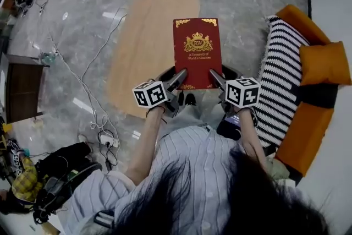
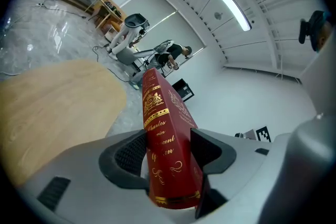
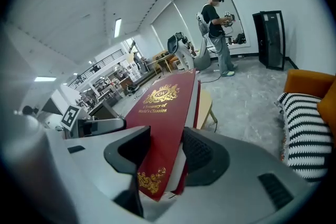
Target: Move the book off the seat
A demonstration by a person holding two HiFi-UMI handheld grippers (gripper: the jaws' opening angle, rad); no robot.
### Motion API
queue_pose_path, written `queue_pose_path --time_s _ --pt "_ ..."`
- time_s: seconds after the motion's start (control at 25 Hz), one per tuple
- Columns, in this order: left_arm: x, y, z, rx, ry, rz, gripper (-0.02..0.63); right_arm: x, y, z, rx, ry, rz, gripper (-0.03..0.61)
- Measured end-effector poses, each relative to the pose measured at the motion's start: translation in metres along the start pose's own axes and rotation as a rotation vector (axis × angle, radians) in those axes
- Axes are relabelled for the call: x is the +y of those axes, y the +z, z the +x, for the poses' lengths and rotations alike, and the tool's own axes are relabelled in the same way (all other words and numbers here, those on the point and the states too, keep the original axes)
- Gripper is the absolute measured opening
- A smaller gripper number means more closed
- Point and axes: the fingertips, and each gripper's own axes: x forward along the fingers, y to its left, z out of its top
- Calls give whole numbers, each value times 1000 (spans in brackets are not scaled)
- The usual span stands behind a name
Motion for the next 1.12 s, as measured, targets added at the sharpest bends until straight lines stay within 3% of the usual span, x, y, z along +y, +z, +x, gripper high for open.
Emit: queue_pose_path --time_s 0.4,0.64,1.12 --pt "47 25 -22 -93 97 -131 272 26 23 59 119 66 -100 202" --pt "76 39 4 -98 157 -155 272 4 38 102 175 114 -119 202" --pt "136 21 41 -59 239 -148 272 -41 9 166 226 169 -96 199"
